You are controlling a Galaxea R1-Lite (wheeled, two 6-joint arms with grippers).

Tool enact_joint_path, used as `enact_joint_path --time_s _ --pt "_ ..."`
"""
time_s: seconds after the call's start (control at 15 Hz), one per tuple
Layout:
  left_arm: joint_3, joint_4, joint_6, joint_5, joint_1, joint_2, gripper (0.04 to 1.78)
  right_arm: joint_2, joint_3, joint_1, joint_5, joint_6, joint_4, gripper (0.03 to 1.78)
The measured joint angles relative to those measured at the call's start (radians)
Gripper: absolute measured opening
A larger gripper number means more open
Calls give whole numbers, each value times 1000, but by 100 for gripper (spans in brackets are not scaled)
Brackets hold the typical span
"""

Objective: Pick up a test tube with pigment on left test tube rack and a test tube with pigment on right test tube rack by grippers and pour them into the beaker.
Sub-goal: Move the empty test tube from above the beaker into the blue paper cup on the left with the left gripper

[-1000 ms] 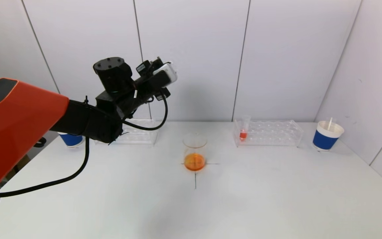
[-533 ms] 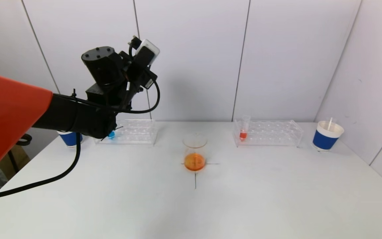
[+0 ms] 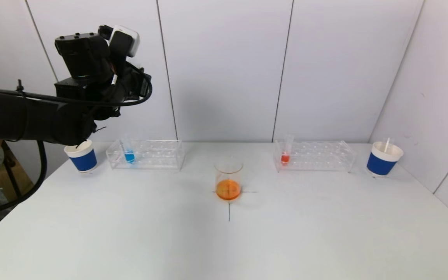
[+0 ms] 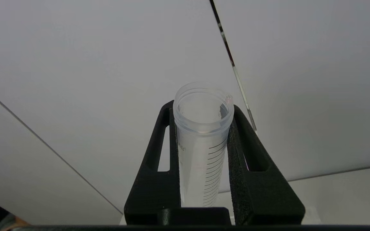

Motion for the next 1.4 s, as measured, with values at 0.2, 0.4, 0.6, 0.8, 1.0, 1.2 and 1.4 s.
enact_joint_path --time_s 0.2,0.4,0.6,0.8,1.0,1.2,1.4 --pt "10 166 -136 -6 63 -80 44 0 0 0 0 0 0 176" --pt "17 206 -209 -14 140 -117 44 0 0 0 0 0 0 176" --pt "38 211 -244 -103 243 -134 44 0 0 0 0 0 0 176" --pt "83 211 -273 -146 328 -141 44 0 0 0 0 0 0 176" --pt "99 211 -314 -151 376 -132 44 0 0 0 0 0 0 176" --pt "102 206 -316 -151 418 -99 44 0 0 0 0 0 0 176" --pt "94 196 -318 -152 447 -41 44 0 0 0 0 0 0 176"
